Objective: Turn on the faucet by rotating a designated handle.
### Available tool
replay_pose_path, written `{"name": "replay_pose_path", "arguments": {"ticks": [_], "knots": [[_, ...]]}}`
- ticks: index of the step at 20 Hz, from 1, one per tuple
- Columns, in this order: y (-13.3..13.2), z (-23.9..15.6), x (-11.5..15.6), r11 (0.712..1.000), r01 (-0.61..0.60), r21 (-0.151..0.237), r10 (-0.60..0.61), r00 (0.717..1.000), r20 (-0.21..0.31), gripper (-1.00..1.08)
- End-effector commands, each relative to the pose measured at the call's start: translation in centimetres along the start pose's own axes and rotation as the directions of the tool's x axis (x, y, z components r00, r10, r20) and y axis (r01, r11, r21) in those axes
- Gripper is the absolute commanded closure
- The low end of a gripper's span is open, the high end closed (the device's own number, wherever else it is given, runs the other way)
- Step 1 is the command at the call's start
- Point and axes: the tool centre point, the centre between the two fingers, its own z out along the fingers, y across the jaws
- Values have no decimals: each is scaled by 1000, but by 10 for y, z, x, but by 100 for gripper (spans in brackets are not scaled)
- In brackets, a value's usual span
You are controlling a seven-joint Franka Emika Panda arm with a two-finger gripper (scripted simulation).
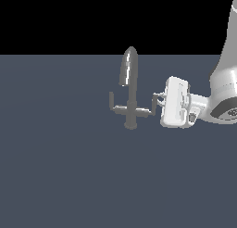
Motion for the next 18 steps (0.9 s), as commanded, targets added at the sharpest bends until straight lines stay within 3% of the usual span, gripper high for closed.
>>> {"name": "replay_pose_path", "arguments": {"ticks": [1, 11, 18], "knots": [[3, 1, -5, 1000, 0, 0, 0, 1000, 0, 108], [15, 4, -28, 1000, 0, 0, 0, 1000, 0, 108], [31, 3, -30, 1000, -2, 1, 2, 1000, -5, 108]]}}
